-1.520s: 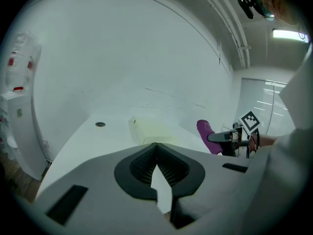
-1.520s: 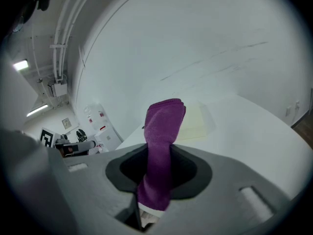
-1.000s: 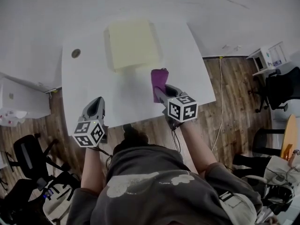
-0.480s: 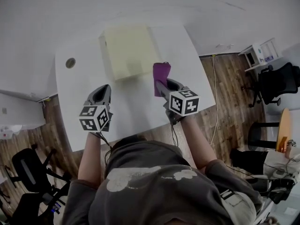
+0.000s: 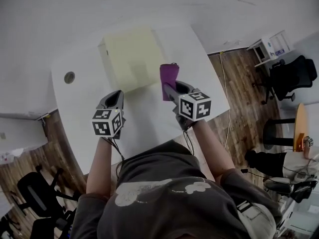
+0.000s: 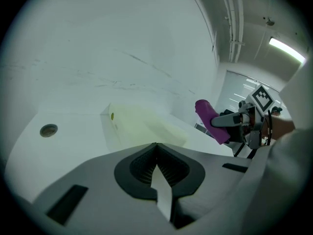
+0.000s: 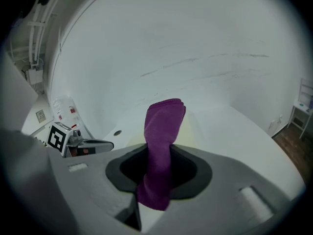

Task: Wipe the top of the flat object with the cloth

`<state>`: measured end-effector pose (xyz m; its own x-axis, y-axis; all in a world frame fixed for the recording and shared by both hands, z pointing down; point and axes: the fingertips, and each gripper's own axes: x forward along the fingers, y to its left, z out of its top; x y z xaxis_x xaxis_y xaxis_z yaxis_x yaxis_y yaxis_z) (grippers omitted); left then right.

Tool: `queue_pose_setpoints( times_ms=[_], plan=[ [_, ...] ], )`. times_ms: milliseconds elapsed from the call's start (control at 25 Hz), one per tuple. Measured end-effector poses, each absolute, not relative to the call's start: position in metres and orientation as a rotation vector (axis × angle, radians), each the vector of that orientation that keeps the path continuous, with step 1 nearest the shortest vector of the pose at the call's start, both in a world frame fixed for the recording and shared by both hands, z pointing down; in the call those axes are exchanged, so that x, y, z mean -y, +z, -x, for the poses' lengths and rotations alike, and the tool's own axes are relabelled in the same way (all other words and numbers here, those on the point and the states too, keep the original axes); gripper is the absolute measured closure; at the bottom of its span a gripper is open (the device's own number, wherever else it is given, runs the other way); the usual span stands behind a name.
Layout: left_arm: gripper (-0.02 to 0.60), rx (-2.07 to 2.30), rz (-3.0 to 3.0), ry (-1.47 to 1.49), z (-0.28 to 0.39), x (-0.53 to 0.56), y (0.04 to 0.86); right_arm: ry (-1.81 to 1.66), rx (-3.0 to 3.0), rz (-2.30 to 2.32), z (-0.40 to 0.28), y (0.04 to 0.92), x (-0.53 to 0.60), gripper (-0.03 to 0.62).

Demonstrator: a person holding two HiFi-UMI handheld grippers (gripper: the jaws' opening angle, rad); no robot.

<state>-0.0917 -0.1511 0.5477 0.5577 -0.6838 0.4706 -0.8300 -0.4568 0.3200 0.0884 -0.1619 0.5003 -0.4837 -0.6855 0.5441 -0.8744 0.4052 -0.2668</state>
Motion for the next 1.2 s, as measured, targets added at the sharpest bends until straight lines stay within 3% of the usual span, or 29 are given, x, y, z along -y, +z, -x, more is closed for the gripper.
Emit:
queue_pose_setpoints(
  times_ms=[880, 1200],
  plan=[
    [0.586, 1.291, -2.066, 0.505, 0.072, 0.179, 0.583, 0.730, 2.414, -1.132, -0.100, 0.490, 0.252, 0.482],
    [0.586, 1.297, -2.043, 0.485, 0.072, 0.179, 0.585, 0.695, 2.478, -0.960, -0.050, 0.482, 0.289, 0.482]
  ],
)
